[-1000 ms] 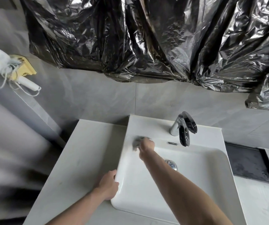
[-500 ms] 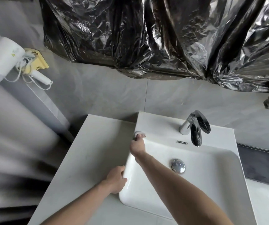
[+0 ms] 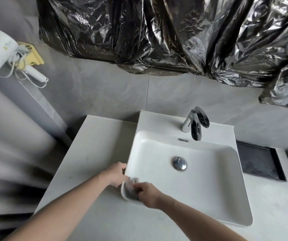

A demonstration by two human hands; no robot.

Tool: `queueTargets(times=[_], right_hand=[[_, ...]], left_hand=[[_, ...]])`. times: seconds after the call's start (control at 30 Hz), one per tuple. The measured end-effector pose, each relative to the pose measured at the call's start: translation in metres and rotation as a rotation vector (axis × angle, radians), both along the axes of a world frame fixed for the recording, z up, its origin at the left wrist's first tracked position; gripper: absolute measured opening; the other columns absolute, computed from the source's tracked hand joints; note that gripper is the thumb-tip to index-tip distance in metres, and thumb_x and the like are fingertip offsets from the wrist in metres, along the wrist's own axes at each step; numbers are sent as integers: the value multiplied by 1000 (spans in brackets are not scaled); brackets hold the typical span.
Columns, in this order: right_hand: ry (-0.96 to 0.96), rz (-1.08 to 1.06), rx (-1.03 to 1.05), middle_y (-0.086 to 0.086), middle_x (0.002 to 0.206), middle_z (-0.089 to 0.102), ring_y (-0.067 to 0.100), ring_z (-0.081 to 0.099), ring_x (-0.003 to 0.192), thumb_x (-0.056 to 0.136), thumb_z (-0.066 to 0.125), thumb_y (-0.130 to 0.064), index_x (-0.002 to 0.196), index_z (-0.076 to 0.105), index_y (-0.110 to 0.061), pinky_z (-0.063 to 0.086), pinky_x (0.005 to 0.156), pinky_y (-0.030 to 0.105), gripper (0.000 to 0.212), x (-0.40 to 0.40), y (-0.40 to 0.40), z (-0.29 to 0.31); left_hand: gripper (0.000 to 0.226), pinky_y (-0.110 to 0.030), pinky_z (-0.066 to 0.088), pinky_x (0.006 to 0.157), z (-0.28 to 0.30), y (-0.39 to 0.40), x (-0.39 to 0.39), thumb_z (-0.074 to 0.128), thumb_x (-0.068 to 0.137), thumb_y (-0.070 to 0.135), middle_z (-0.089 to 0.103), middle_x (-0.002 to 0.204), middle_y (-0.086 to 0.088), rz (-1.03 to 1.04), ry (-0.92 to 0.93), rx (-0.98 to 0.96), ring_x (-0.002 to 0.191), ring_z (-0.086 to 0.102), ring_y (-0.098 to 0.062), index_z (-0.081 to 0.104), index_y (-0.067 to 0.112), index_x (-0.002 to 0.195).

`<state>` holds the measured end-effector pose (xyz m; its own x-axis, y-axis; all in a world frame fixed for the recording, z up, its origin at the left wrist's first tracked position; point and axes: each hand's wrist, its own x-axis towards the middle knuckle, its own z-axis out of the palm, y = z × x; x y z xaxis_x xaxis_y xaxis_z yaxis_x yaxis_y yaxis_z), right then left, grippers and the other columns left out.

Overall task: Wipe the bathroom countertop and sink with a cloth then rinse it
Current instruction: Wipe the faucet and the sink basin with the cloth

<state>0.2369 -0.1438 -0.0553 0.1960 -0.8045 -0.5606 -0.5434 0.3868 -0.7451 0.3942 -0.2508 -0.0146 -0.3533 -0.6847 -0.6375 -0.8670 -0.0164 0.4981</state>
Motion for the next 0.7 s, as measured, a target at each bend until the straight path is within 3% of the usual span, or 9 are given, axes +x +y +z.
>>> queueTargets(times=[0.1,0.3,0.37,0.43,0.5,0.6,0.7], right_hand=[[70,69,-16,-2,134,68,0,53,114,88,39,4,133,69,-20,24,81,-12,59,-4,22,11],[255,117,-39,-10,144,61,10,51,131,99,41,-14,134,66,-31,21,76,-11,46,-65,64,35],[329,63,-1,-13,142,62,12,53,130,100,41,-16,131,68,-34,25,76,-9,45,-100,85,36],[393,9,36,-16,124,67,14,57,117,101,42,-17,116,73,-39,28,75,-6,41,-125,104,41],[445,-22,55,-19,108,61,12,53,102,101,41,-18,104,72,-41,33,74,0,38,-135,114,42],[531,-29,48,-3,111,69,25,60,104,97,39,-30,86,62,-27,38,78,30,25,-119,111,34],[482,-7,-15,5,111,67,30,61,108,86,33,-41,82,51,-28,40,81,36,23,-77,95,23]], left_hand=[[24,-15,40,42,1,1,-2,61,84,11,70,85,-8,-1,-27,6,54,55,-14,67,15,107],[26,-22,45,39,7,10,-10,55,86,8,63,72,2,29,-39,-2,49,56,-15,66,17,108],[28,-24,47,42,7,11,-10,52,86,8,63,73,2,35,-45,0,53,57,-20,66,16,109],[30,-26,47,45,7,12,-10,51,85,9,63,73,0,47,-48,1,56,57,-24,66,14,111],[28,-26,47,45,5,13,-11,53,84,11,66,75,-5,61,-47,6,55,56,-26,67,14,109],[27,-27,49,43,0,11,-11,52,81,12,70,82,-12,71,-60,13,50,55,-27,67,13,104],[25,-26,47,40,-5,9,-12,50,80,10,66,78,-8,77,-90,18,50,54,-28,67,12,98]])
